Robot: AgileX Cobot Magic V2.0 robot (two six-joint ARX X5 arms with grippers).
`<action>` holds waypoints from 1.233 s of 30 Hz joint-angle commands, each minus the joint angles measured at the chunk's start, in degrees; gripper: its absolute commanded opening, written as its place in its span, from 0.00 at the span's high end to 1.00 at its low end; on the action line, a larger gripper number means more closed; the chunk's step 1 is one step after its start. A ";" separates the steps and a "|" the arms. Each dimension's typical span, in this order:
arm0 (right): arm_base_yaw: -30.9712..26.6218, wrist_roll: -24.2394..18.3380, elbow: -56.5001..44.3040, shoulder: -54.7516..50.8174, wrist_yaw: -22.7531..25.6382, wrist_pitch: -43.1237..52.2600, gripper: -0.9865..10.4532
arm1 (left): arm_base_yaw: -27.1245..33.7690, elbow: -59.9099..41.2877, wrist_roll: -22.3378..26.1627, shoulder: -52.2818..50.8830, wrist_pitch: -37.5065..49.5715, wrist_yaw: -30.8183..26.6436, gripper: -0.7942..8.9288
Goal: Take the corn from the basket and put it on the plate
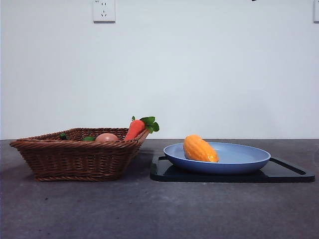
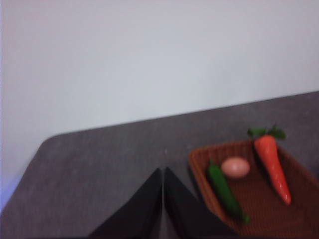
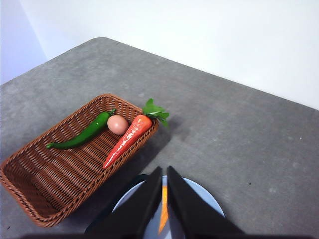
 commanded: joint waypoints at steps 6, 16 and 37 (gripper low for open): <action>0.02 -0.31 1.09 0.57 -0.02 0.57 0.91 | 0.22 -16.39 -3.41 -13.57 1.05 -4.57 0.91; 0.02 -0.31 1.09 0.57 -0.02 0.57 0.91 | 0.22 -25.90 -7.76 -22.91 0.94 -9.75 0.91; 0.04 -0.28 1.09 0.57 -0.04 1.01 0.91 | 0.22 -32.09 -9.03 -24.85 -0.63 -12.41 0.91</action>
